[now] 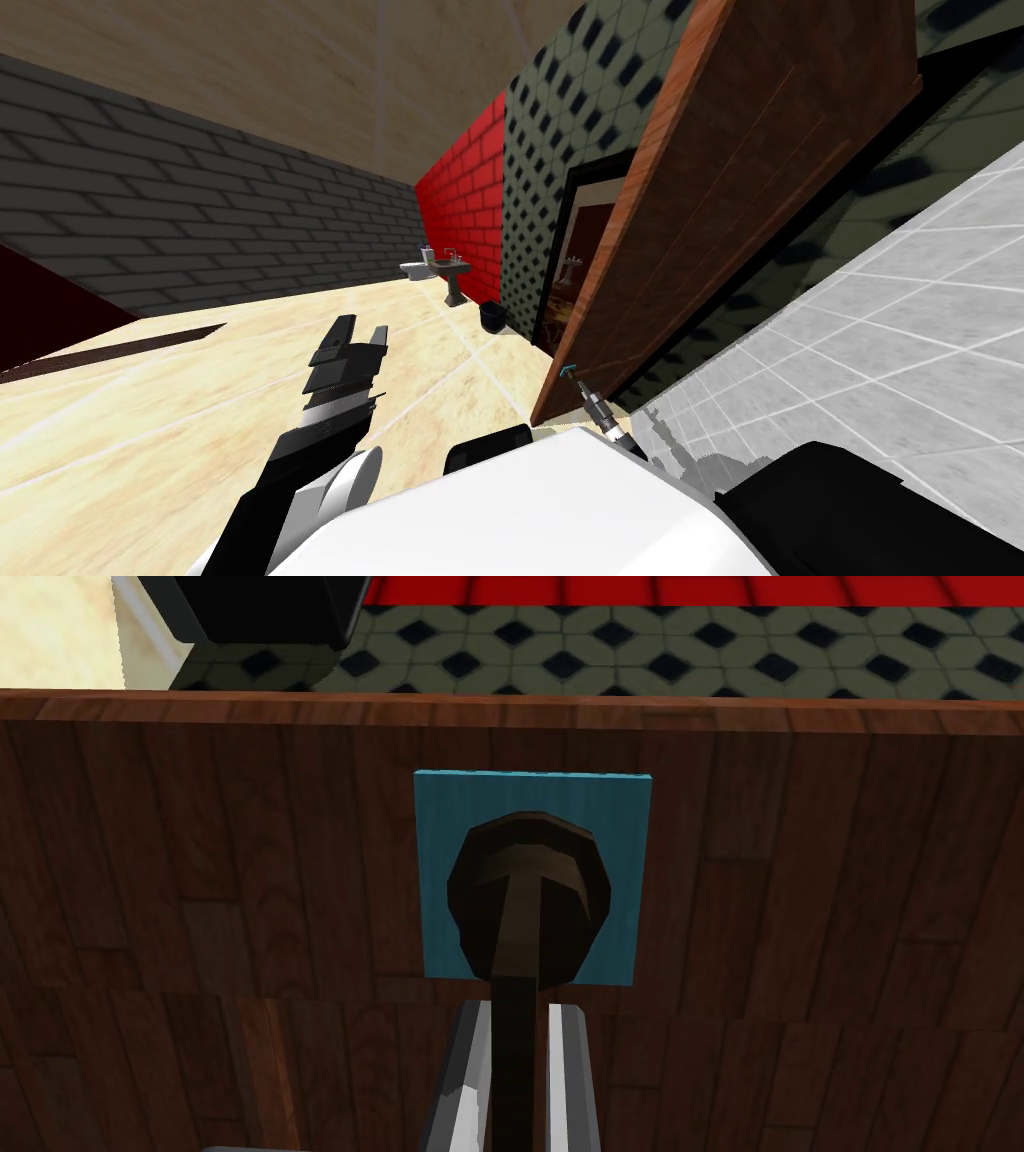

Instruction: Pull the door open

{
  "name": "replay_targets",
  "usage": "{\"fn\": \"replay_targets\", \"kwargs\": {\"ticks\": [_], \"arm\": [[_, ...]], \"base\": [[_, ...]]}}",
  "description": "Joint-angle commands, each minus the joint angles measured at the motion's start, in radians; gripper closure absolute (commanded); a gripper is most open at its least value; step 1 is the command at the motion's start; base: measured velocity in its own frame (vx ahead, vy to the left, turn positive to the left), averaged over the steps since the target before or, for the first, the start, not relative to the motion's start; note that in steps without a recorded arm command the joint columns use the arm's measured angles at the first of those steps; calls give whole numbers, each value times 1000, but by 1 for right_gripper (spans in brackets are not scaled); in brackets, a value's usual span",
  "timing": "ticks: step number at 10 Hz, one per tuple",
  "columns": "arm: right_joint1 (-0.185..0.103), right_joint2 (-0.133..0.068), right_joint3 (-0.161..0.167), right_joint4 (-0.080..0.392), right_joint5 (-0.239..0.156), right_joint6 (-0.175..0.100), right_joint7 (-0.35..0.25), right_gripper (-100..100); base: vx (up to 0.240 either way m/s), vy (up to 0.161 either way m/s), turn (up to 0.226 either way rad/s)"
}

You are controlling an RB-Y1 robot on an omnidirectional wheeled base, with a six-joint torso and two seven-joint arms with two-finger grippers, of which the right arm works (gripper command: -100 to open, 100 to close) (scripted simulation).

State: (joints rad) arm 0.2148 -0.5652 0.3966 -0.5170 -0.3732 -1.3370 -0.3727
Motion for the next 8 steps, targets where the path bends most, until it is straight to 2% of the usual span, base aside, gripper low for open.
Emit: {"fn": "replay_targets", "kwargs": {"ticks": [1,3,4,5,6,7,8], "arm": [[2,-5,2,7,-6,-9,-2,100],[1,-7,6,15,-10,-18,-4,100],[2,-1,10,6,-5,-9,-1,100],[11,0,38,22,-34,-35,2,100],[15,0,49,28,-46,-46,4,100],[23,0,73,41,-75,-69,7,100],[23,0,73,41,-75,-69,7,100]], "base": [[-205,-57,148],[-174,-72,124],[-76,-27,39],[-95,-34,136],[-130,-56,214],[-142,-69,221],[-98,-42,81]]}}
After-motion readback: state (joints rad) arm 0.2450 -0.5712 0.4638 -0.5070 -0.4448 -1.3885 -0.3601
